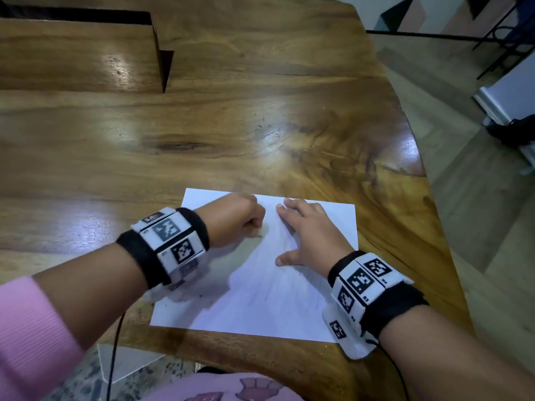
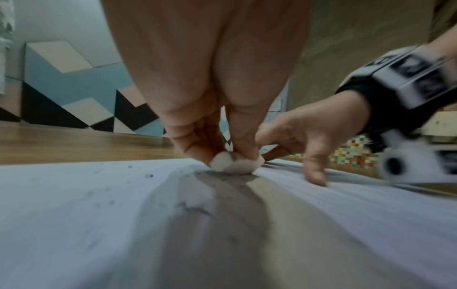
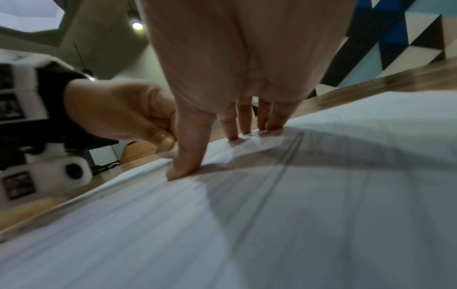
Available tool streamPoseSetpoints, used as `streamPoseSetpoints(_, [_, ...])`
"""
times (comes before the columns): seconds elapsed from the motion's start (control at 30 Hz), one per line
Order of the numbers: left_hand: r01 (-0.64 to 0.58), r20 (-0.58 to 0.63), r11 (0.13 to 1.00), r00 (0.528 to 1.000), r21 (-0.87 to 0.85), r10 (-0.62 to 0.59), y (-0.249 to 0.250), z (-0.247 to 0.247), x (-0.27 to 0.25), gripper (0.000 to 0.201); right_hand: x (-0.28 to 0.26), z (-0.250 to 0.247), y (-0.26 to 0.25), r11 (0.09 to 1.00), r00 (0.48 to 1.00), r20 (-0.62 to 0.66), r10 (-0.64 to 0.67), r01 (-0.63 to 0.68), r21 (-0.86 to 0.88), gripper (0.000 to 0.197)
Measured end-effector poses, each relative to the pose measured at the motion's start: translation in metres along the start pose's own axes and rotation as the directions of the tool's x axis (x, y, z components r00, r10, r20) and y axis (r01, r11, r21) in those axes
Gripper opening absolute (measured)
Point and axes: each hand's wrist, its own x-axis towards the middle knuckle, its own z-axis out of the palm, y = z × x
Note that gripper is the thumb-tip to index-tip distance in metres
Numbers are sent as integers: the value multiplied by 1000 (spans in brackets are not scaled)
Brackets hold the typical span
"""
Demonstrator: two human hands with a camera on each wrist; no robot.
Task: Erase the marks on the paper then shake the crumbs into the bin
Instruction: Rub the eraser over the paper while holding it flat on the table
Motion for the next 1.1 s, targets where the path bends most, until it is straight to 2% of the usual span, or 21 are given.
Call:
streamPoseSetpoints(0.1, [29,-107,1000,994,1,-28,3,-10,27,6,0,0,-1,1000,1000,1,3,-3,-18,101])
streamPoseSetpoints(0.2, [92,-129,996,988,14,-90,7,-12,33,8,0,0,-1,1000,1000,-1,8,-8,-11,101])
streamPoseSetpoints(0.4, [29,81,999,996,-30,-26,2,8,-17,2,-1,-1,-1,1000,1000,2,6,-6,17,101])
streamPoseSetpoints(0.47, [17,16,998,1000,-56,-17,-1,5,-11,5,0,-1,-2,1000,1000,7,8,-8,1,101])
streamPoseSetpoints(0.53, [43,-74,996,996,-80,-49,-1,-2,7,5,1,-2,-3,1000,1000,16,11,-11,-23,101])
streamPoseSetpoints(0.57, [72,-76,994,994,-88,-79,0,-6,17,6,1,-1,-3,999,1000,17,13,-13,-30,101])
streamPoseSetpoints(0.67, [100,-43,995,994,-30,-101,4,-8,26,10,1,-1,-3,1000,1000,10,18,-18,-12,101])
streamPoseSetpoints(0.77, [19,-18,999,1000,31,-19,5,3,1,5,-1,-1,-2,1000,1000,3,15,-15,17,101])
streamPoseSetpoints(0.87, [-42,86,997,996,71,36,6,16,-28,6,-2,1,-4,1000,999,38,-24,23,14,99])
streamPoseSetpoints(0.93, [-70,56,994,996,90,65,5,20,-37,6,-3,2,-5,999,999,43,-34,34,6,98])
streamPoseSetpoints(1.0, [-103,-24,981,994,165,109,3,24,-43,8,-3,3,-5,999,999,38,-36,36,2,98])
streamPoseSetpoints(1.1, [-72,-110,958,988,276,106,6,34,-51,13,-3,5,-4,999,998,42,-36,35,11,98])
